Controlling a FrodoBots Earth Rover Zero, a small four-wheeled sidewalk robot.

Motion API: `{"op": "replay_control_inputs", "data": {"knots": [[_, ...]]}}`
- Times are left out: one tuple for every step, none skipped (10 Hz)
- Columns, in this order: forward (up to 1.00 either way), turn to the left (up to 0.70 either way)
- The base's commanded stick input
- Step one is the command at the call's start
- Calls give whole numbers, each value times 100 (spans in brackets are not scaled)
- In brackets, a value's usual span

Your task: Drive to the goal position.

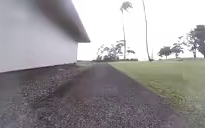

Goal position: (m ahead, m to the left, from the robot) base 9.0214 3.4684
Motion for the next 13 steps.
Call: {"op": "replay_control_inputs", "data": {"knots": [[70,0],[70,0],[70,0],[70,0],[70,0],[70,0],[70,0],[70,0],[70,0],[70,0],[70,0],[70,0],[70,0]]}}
